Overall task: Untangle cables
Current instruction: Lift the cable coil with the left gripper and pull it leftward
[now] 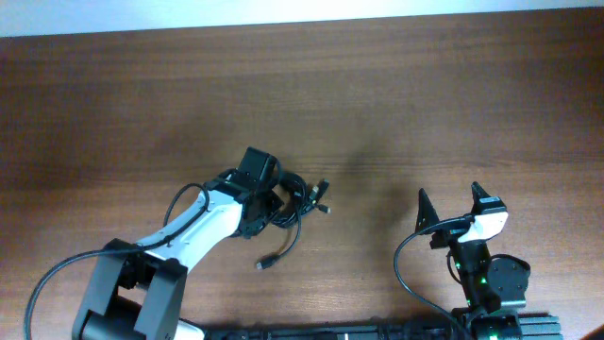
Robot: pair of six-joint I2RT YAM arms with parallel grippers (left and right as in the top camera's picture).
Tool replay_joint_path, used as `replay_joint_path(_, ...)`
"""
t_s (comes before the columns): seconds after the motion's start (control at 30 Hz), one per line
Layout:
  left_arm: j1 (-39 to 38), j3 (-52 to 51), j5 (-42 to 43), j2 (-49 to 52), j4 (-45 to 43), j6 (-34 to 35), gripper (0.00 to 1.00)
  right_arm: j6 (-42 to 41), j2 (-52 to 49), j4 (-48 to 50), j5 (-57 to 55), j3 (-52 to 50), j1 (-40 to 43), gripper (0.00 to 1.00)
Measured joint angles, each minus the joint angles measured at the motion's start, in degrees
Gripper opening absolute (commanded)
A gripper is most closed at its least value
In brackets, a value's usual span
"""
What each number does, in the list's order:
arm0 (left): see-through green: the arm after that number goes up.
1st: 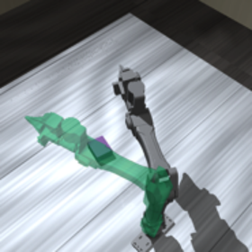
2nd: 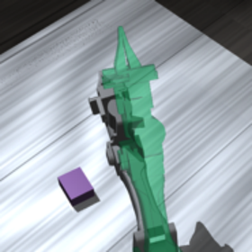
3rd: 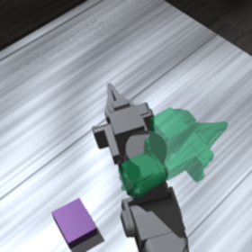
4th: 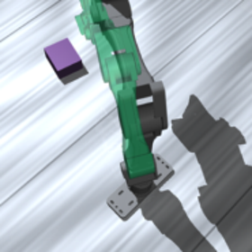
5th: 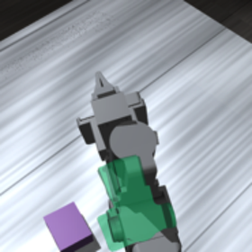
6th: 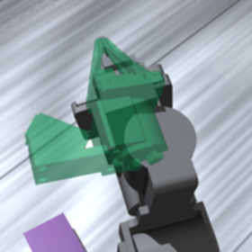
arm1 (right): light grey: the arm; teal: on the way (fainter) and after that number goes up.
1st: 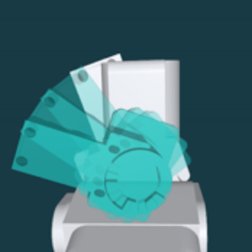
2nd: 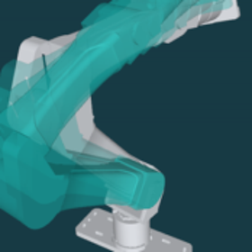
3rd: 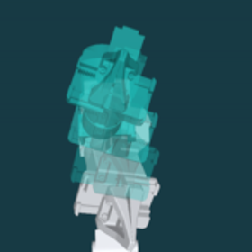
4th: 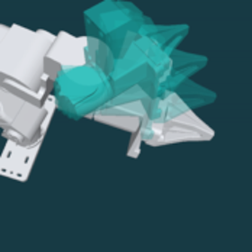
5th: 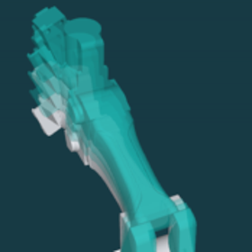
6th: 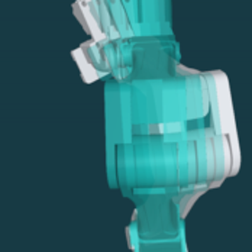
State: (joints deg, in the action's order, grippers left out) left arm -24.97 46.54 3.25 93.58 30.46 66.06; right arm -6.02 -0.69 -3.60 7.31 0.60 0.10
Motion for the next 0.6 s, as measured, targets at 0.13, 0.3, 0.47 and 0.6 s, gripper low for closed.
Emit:
replay_joint_path(0.13, -0.02, 0.07, -0.46, -0.59, -0.35, -0.74, 0.0, -0.04, 0.0, 0.0, 0.0, 0.0, 0.0, 0.99)
replay_joint_path(0.3, 1.55, 0.5, -1.55, -1.68, 0.68, -9.99, 0.0, -0.02, 0.0, 0.0, 0.0, 0.0, 0.0, 0.99)
replay_joint_path(0.47, 2.93, 1.49, -3.72, -10.95, 1.44, -16.46, 0.0, 0.0, 0.0, 0.0, 0.0, 0.0, 0.0, 0.99)
replay_joint_path(0.6, 2.93, 2.21, -3.98, -17.9, 4.11, -17.94, 0.0, 0.0, 0.0, 0.0, 0.0, 0.0, 0.0, 0.99)
